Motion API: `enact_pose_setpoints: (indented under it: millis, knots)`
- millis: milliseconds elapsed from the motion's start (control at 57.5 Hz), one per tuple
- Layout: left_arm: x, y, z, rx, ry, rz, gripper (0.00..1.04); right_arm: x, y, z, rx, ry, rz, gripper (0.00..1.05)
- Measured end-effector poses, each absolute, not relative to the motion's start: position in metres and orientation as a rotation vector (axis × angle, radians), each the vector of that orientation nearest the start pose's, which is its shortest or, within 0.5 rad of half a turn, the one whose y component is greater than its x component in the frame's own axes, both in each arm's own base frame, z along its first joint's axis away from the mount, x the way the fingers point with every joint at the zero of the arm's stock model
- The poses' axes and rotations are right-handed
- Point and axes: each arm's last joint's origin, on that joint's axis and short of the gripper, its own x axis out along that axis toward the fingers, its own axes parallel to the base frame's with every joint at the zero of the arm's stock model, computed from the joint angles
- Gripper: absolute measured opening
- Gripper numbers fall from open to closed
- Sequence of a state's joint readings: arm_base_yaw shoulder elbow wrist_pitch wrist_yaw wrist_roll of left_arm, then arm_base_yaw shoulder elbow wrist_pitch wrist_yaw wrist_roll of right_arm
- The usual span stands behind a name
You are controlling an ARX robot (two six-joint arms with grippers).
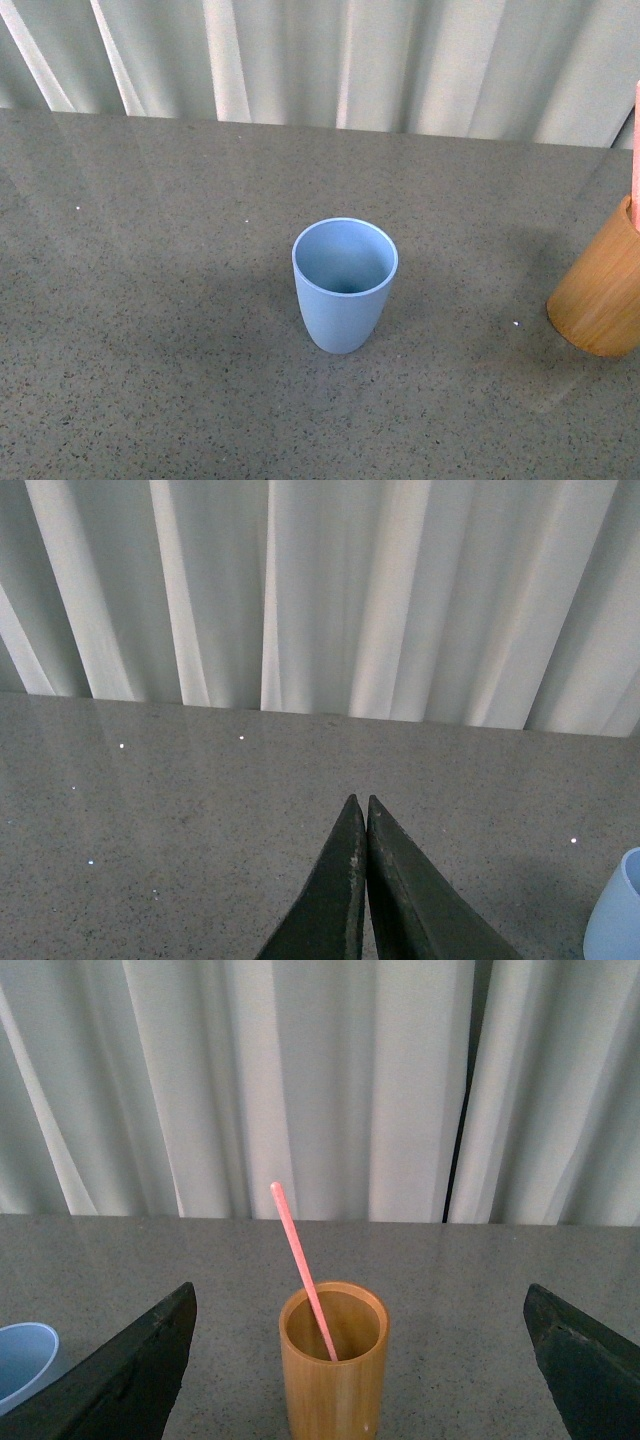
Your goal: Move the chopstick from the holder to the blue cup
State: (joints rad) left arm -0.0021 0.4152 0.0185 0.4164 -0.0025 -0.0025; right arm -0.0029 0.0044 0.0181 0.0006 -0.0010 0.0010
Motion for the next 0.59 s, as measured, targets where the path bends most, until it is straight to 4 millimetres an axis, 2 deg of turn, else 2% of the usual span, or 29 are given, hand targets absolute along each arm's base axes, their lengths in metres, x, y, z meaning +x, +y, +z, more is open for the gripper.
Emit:
enact_pose_setpoints:
  millis: [592]
  knots:
    - [0.109,0.000,0.173,-0.003,-0.022,0.000,0.04,0.097,0.000,0.169,0.001,-0.014,-0.002,0.95]
